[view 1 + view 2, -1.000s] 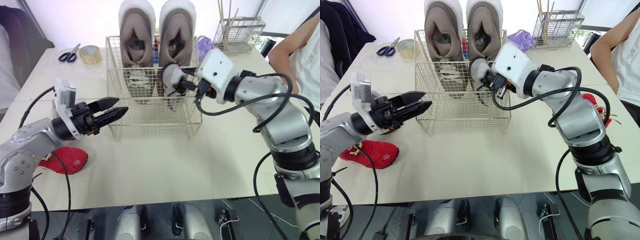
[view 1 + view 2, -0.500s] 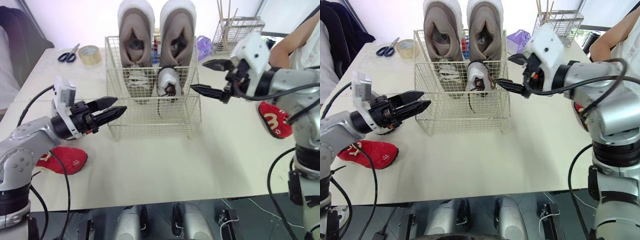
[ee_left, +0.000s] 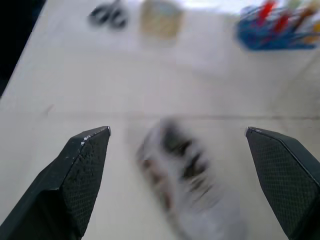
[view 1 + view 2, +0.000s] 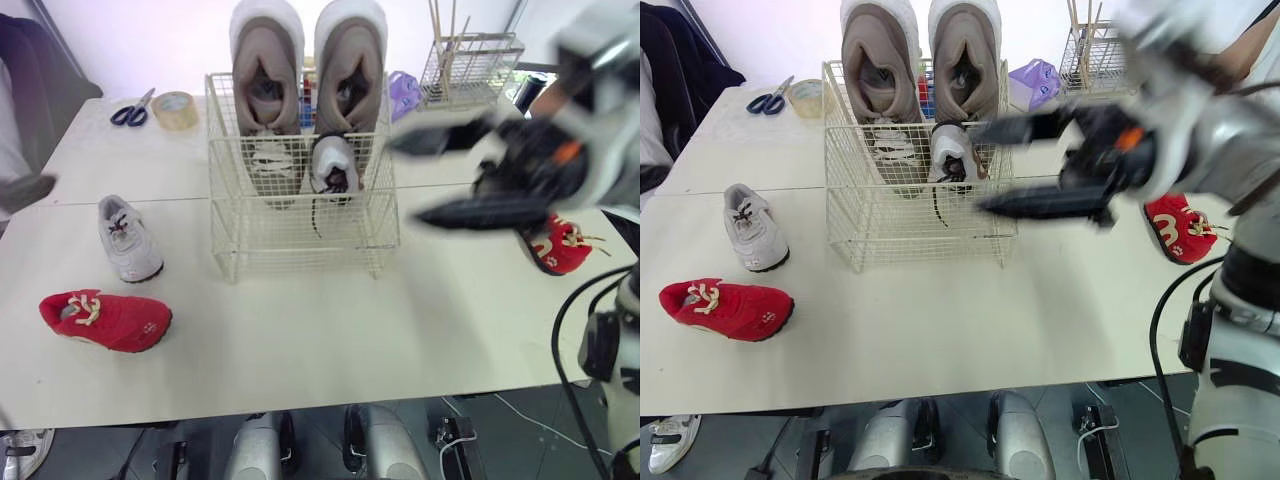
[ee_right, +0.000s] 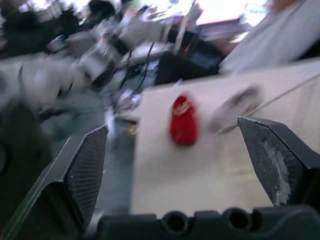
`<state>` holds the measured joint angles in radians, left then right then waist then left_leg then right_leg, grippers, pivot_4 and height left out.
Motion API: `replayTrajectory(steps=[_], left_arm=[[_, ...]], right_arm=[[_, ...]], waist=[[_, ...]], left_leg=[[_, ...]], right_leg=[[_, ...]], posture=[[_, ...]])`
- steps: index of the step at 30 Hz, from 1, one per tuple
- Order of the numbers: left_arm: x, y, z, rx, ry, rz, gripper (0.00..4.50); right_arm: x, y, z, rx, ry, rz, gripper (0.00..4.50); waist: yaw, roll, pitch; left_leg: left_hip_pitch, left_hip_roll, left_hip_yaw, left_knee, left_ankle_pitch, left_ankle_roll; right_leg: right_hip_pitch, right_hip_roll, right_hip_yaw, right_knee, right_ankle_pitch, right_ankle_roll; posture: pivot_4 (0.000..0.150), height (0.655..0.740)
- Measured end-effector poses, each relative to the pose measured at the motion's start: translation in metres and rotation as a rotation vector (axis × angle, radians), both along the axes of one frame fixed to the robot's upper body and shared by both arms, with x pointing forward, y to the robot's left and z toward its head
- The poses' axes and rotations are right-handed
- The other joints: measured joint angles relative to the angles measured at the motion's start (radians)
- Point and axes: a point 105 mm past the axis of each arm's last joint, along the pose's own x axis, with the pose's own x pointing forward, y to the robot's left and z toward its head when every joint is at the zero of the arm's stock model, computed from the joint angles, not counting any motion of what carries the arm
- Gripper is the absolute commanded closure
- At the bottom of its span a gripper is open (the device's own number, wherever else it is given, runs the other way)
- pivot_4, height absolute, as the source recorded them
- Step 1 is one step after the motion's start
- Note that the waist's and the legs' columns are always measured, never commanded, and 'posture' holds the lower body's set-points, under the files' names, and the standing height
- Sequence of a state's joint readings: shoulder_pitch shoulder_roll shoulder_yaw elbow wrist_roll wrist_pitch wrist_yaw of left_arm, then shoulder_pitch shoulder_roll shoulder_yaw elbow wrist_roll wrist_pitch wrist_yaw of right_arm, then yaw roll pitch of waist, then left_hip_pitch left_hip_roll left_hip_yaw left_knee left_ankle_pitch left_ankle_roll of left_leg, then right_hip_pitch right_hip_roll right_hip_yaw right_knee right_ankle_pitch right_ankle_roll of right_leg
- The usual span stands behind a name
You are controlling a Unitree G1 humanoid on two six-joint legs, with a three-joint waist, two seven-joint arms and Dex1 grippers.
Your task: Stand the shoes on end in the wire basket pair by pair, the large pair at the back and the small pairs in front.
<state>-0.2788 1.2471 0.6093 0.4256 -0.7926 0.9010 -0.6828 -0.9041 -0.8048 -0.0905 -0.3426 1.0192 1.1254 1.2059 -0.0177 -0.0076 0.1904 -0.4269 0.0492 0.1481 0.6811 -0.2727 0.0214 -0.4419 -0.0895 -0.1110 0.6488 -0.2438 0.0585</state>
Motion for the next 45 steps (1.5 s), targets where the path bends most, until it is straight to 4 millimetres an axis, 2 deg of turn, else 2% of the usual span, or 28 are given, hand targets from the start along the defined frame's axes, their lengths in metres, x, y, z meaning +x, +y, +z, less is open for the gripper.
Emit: replayTrajectory(steps=[2,6,12,21,24,29,31,32,35,39,41,42,43,45], left_arm=[[-0.007,0.009,-0.024,-0.088,0.055,-0.024,0.02],[-0.008,0.009,-0.046,-0.225,0.078,-0.086,0.02],[0.018,-0.009,-0.070,-0.305,0.099,-0.193,0.02],[0.064,-0.035,-0.094,-0.277,0.133,-0.196,0.02],[0.080,-0.046,-0.107,-0.233,0.159,-0.160,0.86],[0.087,-0.046,-0.105,-0.213,0.150,-0.127,3.36],[0.089,-0.048,-0.105,-0.221,0.145,-0.129,4.22],[0.089,-0.048,-0.105,-0.222,0.143,-0.128,4.22],[0.093,-0.045,-0.090,-0.257,0.058,-0.112,4.22],[0.094,-0.033,-0.045,-0.276,-0.122,-0.104,4.22],[0.093,-0.029,-0.007,-0.238,-0.264,-0.129,4.22],[0.089,-0.029,0.019,-0.197,-0.363,-0.145,4.22],[0.083,-0.029,0.044,-0.156,-0.467,-0.157,4.22],[0.067,-0.038,0.079,-0.092,-0.634,-0.163,4.22]], right_arm=[[-0.002,0.009,-0.017,-0.063,-0.013,0.058,0.00],[-0.002,0.018,-0.023,-0.074,-0.066,0.103,0.00],[0.002,0.023,-0.021,-0.065,-0.122,0.101,0.00],[0.006,0.021,-0.017,-0.062,-0.119,0.030,0.00],[0.007,0.020,-0.014,-0.060,-0.121,-0.013,0.00],[0.006,0.015,-0.008,-0.052,-0.132,-0.062,0.00],[0.007,0.015,-0.007,-0.046,-0.135,-0.073,0.00],[0.007,0.015,-0.007,-0.046,-0.135,-0.076,0.00],[0.009,0.014,-0.010,-0.047,-0.132,-0.093,0.00],[0.011,0.014,-0.011,-0.042,-0.144,-0.108,0.00],[0.015,0.011,-0.013,-0.036,-0.144,-0.126,0.00],[0.017,0.010,-0.013,-0.033,-0.144,-0.135,0.00],[0.019,0.009,-0.013,-0.027,-0.144,-0.142,0.00],[0.024,0.006,-0.014,-0.023,-0.148,-0.164,0.00]], waist=[[0.009,-0.001,0.000],[0.015,-0.007,-0.002],[0.021,-0.009,-0.003],[0.021,-0.010,-0.004],[0.022,-0.010,-0.004],[0.018,-0.011,-0.004],[0.015,-0.011,-0.004],[0.015,-0.011,-0.004],[0.010,-0.015,-0.003],[0.004,-0.017,-0.003],[0.003,-0.018,-0.002],[0.002,-0.018,-0.002],[0.001,-0.018,-0.002],[0.001,-0.018,-0.002]], left_leg=[[-0.001,0.000,0.001,0.001,0.000,0.000],[-0.001,-0.001,0.000,0.002,-0.001,0.000],[-0.001,-0.001,0.002,0.002,0.000,0.000],[-0.001,-0.001,0.002,0.003,0.000,0.001],[-0.001,-0.001,0.002,0.004,0.000,0.001],[-0.001,-0.001,0.002,0.004,0.000,0.001],[-0.001,-0.001,0.002,0.004,0.000,0.001],[-0.001,-0.001,0.002,0.004,0.000,0.001],[-0.002,-0.001,0.002,0.004,0.000,0.002],[-0.002,-0.001,0.002,0.004,-0.001,0.002],[-0.002,0.000,0.002,0.004,-0.001,0.002],[-0.002,0.000,0.002,0.004,-0.001,0.002],[-0.002,0.000,0.002,0.004,-0.001,0.002],[-0.001,-0.001,0.002,0.004,-0.001,0.002]], right_leg=[[-0.001,-0.001,0.000,0.000,0.000,0.000],[-0.001,-0.002,-0.001,0.000,0.000,0.000],[-0.001,-0.001,0.000,0.001,0.000,0.000],[-0.001,-0.001,0.000,0.002,0.001,0.000],[-0.001,-0.001,0.000,0.003,0.001,0.000],[-0.001,-0.001,0.000,0.003,0.001,0.000],[-0.001,-0.001,0.000,0.003,0.001,0.000],[-0.001,-0.001,0.000,0.003,0.001,0.000],[-0.001,-0.001,0.000,0.003,0.001,0.000],[-0.001,-0.001,0.000,0.002,0.001,0.000],[-0.001,-0.001,0.000,0.002,0.000,0.000],[-0.001,-0.001,0.000,0.002,0.001,0.000],[-0.001,-0.002,0.001,0.001,0.001,0.000],[0.000,-0.004,0.001,0.002,0.001,0.000]], posture=[[0.150,0.7400],[0.150,0.7400],[0.150,0.7400],[0.150,0.7400],[0.150,0.7400],[0.150,0.7400],[0.150,0.7400],[0.150,0.7400],[0.150,0.7400],[0.150,0.7400],[0.150,0.7400],[0.150,0.7400],[0.150,0.7400],[0.150,0.7400]])
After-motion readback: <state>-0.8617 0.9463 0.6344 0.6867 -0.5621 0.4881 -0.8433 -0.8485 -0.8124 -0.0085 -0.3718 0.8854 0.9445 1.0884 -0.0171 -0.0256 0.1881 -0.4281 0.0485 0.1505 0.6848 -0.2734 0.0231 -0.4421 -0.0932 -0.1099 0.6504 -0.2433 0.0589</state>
